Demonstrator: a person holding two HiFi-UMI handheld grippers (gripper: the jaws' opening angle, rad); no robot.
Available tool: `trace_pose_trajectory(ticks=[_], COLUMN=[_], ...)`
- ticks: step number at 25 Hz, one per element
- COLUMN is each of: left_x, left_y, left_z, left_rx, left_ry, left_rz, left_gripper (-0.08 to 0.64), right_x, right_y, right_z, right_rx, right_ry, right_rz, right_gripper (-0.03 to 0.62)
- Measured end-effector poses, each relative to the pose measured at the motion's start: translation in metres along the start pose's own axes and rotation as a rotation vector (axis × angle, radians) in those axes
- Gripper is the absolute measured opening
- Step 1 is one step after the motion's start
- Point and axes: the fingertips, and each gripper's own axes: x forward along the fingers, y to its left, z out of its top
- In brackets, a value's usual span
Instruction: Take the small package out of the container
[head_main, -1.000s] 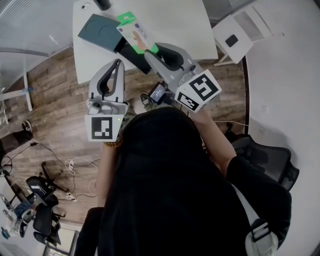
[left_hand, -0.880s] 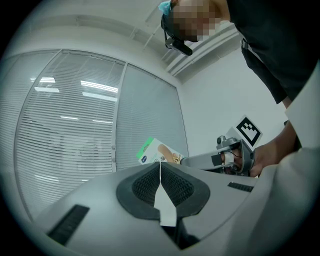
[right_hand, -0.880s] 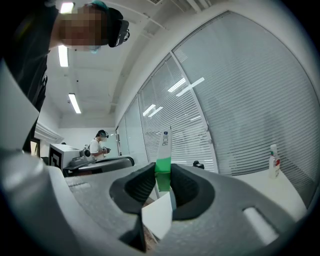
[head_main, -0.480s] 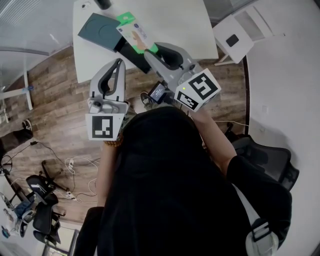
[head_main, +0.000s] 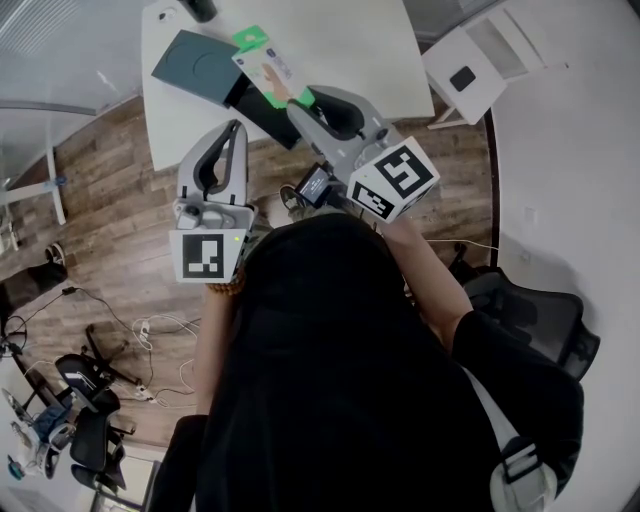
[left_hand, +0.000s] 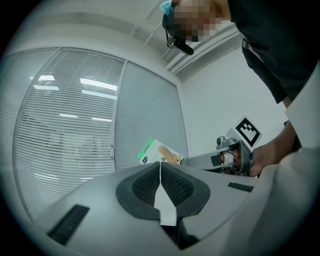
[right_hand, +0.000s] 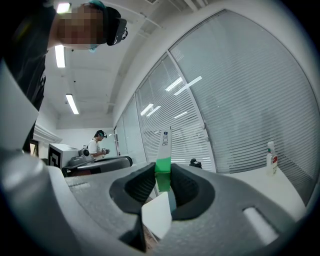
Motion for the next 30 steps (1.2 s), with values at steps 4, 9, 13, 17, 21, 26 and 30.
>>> trace_pose_trajectory(ticks=[4, 9, 13, 17, 21, 26, 30], left_x=[0.0012, -0.0002, -0.0001, 0.0003, -0.0001, -0.0016, -0.0012], left_y=[-0.001, -0.0002, -0.0001, -0.0009, -0.0024, -0.0039, -0.0051], left_z=[-0.0003, -0.0017, 0.0004, 0.0003, -0.0012, -0.0029, -0.0025], left_rx=[-0.004, 0.006, -0.002, -0.012, -0.009, -0.013, -0.01], left_ry=[-0.002, 0.004, -0.005, -0.006, 0.001, 0.01, 0.012], left_rz=[-0.002, -0.005, -0.004, -0.001, -0.006, -0.01, -0.013], left_gripper=[0.003, 0.003, 0.003, 0.003, 0.003, 0.003, 0.003], right_x=[0.0002, 0.0002, 0.0002, 0.0007, 0.0003, -0.0002, -0.0005], right_y=[-0.0003, -0.0001, -0.0003, -0.0005, -0.0003, 0.0004, 0.0011], right_z=[-0.001, -0.001, -0.0009, -0.0016, -0.0014, 0.0001, 0.0016], right_rx=[-0.012, -0.007, -0.007, -0.01, -0.009, -0.018, -0.023], right_ry=[0.006, 0.005, 0.001, 0.002, 0.001, -0.004, -0.009], right_rz=[-0.002, -0.005, -0.007, -0.006, -0.009, -0.016, -0.013], right_gripper=[0.087, 0.087, 0.087, 0.087, 0.087, 0.089, 0.089])
